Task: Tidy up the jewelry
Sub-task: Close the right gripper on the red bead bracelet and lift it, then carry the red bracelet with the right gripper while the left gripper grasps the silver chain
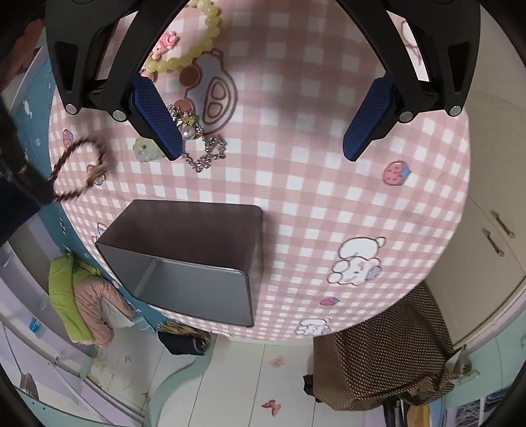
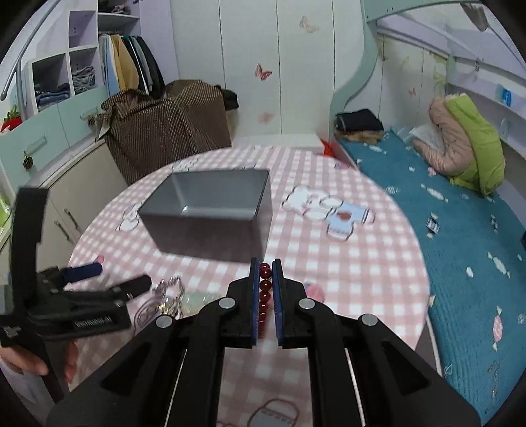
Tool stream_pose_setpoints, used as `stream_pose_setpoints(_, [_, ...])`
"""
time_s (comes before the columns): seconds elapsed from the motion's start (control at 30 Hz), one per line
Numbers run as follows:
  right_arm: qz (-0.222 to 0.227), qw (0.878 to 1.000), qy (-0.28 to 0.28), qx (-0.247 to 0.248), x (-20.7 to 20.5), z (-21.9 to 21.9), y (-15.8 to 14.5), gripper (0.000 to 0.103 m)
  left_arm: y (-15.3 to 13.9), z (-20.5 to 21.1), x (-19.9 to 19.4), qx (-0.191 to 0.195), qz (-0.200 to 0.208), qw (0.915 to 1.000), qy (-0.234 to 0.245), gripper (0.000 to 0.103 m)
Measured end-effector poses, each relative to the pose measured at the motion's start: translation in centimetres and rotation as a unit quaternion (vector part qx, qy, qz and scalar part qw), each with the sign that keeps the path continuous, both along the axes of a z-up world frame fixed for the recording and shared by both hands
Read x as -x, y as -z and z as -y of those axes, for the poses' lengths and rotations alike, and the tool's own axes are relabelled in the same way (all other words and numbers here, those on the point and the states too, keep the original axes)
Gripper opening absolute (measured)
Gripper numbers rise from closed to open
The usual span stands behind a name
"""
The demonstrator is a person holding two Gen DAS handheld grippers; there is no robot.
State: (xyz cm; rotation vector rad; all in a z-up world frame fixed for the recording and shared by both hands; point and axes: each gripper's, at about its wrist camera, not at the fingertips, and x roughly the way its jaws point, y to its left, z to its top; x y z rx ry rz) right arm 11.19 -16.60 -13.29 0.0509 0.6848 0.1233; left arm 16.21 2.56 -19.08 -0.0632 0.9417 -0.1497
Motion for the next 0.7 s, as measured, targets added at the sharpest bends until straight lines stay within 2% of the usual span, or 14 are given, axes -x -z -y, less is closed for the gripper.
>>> stream_pose_setpoints(0.03, [0.003, 1.0, 0.001, 0.0, -0.1, 0.2, -0.2, 0.007, 0.2, 0.2, -0.2, -0.002, -0.002, 1.0, 0.003, 0.094])
stream_pose_setpoints(0.1, [0.007, 1.0, 0.004, 0.001, -0.2, 0.5, -0.4, 0.007, 0.5, 0.6, -0.4, -0.012, -0.007, 0.9998, 0.012, 0.075])
stream_pose_setpoints(0.2, [0.01, 1.0, 0.01, -0.001, -0.6, 1.0, -0.6, 0.007, 0.9, 1.3, -0.5, -0.044, 0.002, 0.9989, 0.017, 0.072])
stream_pose_setpoints(0.23, [0.01, 1.0, 0.011, -0.001, -0.7, 1.1, -0.6, 0.007, 1.0, 1.4, -0.5, -0.044, 0.002, 0.9989, 0.018, 0.07])
stream_pose_setpoints(0.3, [0.009, 1.0, 0.014, 0.0, -0.9, 1.2, -0.5, 0.007, 0.9, 1.4, -0.6, -0.043, 0.003, 0.9988, 0.023, 0.061])
stream_pose_setpoints(0.37, [0.006, 1.0, 0.019, -0.001, -1.0, 1.4, -0.4, 0.007, 0.9, 1.5, -0.5, -0.044, 0.005, 0.9986, 0.028, 0.059])
stream_pose_setpoints(0.43, [0.004, 1.0, 0.022, -0.001, -1.1, 1.5, -0.2, 0.007, 0.9, 1.7, -0.4, -0.046, 0.007, 0.9982, 0.037, 0.051])
stream_pose_setpoints(0.47, [0.002, 1.0, 0.023, -0.002, -1.2, 1.6, -0.1, 0.007, 0.8, 1.9, -0.4, -0.047, 0.008, 0.998, 0.04, 0.044])
stream_pose_setpoints(0.5, [0.001, 1.0, 0.024, -0.004, -1.2, 1.7, -0.1, 0.007, 0.9, 2.1, -0.4, -0.056, 0.008, 0.9976, 0.04, 0.033])
stream_pose_setpoints(0.63, [0.001, 1.0, 0.027, -0.005, -1.2, 2.0, -0.2, 0.007, 0.9, 2.3, -0.5, -0.057, 0.007, 0.9971, 0.049, 0.025])
stream_pose_setpoints(0.7, [0.001, 1.0, 0.028, -0.006, -1.2, 2.1, -0.2, 0.007, 0.9, 2.4, -0.5, -0.054, 0.006, 0.997, 0.055, 0.012])
